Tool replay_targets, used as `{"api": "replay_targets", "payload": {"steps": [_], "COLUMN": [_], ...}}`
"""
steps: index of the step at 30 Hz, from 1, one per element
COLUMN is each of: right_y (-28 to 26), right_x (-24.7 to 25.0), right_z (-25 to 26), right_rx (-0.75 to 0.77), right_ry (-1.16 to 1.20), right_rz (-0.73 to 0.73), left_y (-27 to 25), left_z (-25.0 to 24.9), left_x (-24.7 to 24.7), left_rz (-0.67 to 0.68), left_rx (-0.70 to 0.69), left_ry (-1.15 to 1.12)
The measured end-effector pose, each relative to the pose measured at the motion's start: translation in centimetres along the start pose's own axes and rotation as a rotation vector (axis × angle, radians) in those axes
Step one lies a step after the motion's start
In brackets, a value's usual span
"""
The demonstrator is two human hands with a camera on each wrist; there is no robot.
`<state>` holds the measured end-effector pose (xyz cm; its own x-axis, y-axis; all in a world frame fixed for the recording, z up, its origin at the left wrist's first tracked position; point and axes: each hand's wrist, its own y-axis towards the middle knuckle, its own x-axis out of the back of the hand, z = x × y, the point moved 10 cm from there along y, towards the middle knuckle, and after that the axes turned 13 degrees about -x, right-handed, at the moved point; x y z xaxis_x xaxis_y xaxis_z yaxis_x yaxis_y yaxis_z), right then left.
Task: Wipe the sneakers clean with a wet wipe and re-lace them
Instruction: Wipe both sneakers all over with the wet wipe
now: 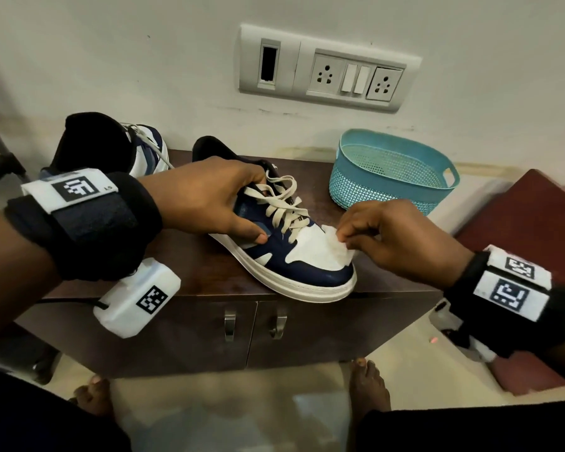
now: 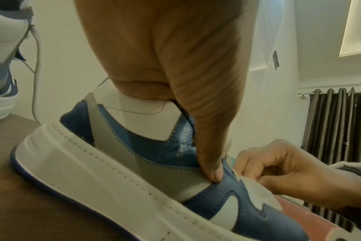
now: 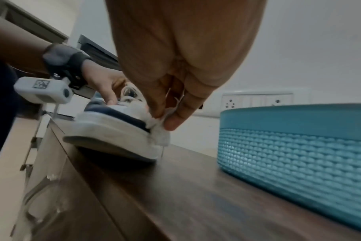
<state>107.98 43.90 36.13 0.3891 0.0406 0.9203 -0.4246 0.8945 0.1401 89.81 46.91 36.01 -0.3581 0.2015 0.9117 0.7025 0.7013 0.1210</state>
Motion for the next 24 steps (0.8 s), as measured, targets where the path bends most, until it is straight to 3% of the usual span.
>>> {"api": "replay_targets", "payload": {"steps": [5, 10, 15, 20, 24], "right_y": [-2.5, -0.8, -3.1, -1.6, -3.8], "right_x": [-1.7, 0.2, -1.5, 0.4, -1.4], "right_z": [5.2, 0.0, 4.7, -0.2, 4.5], "right_rx": [0.205, 0.025, 0.183, 0.033, 0.183], "right_ry": [0.077, 0.030, 0.109, 0.035, 0.122], "right_rz": [0.168, 0.034, 0.182, 0.059, 0.201], "left_y": [0.0, 0.1, 0.2, 0.2, 0.2], "left_z": [-0.3, 0.1, -0.1, 0.0, -0.1], "left_x": [0.0, -0.2, -0.2, -0.2, -0.2], "left_rz": [0.003, 0.009, 0.016, 0.010, 0.014], "left_rx": [-0.022, 0.012, 0.003, 0.013, 0.015], "left_ry": [-0.004, 0.019, -0.001, 0.011, 0.018]}}
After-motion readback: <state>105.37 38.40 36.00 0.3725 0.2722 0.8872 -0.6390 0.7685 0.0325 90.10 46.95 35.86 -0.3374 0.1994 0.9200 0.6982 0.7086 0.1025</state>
